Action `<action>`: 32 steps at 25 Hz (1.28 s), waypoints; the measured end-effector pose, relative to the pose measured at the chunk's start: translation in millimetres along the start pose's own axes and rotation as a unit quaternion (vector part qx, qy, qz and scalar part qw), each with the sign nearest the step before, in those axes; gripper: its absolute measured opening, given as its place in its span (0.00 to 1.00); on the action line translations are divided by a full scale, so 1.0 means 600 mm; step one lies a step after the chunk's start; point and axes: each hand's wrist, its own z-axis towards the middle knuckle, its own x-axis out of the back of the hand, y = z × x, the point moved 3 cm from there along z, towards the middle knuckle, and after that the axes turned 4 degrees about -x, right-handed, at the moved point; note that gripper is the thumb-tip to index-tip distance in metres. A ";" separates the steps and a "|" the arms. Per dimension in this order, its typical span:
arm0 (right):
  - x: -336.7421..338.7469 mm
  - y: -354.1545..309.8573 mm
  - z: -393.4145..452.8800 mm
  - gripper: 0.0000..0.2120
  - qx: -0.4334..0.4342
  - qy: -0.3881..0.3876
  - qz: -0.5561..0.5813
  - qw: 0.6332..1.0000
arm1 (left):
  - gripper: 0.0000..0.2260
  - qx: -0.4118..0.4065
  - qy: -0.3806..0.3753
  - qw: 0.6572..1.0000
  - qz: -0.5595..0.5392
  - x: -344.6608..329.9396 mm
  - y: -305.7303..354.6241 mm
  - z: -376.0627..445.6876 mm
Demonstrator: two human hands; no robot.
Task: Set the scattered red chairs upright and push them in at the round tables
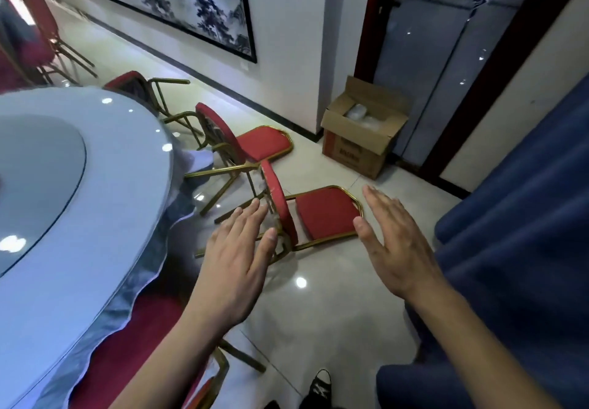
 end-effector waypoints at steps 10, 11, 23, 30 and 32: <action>0.088 0.137 0.131 0.37 -0.056 0.032 0.017 0.998 | 0.34 -0.055 -0.063 0.997 -0.001 -0.116 0.107 0.220; 0.093 0.146 0.148 0.37 -0.062 0.032 0.019 0.997 | 0.34 -0.060 -0.063 0.996 -0.003 -0.124 0.111 0.244; 0.150 0.217 0.510 0.35 -0.068 -0.004 0.029 0.997 | 0.32 -0.053 -0.028 0.998 0.015 -0.184 0.108 0.620; 0.168 0.215 0.717 0.34 0.001 -0.009 0.018 1.000 | 0.33 -0.011 0.011 1.000 0.014 -0.175 0.091 0.782; 0.168 0.213 0.763 0.33 0.020 -0.023 0.012 0.999 | 0.33 0.008 0.021 1.000 0.012 -0.176 0.086 0.817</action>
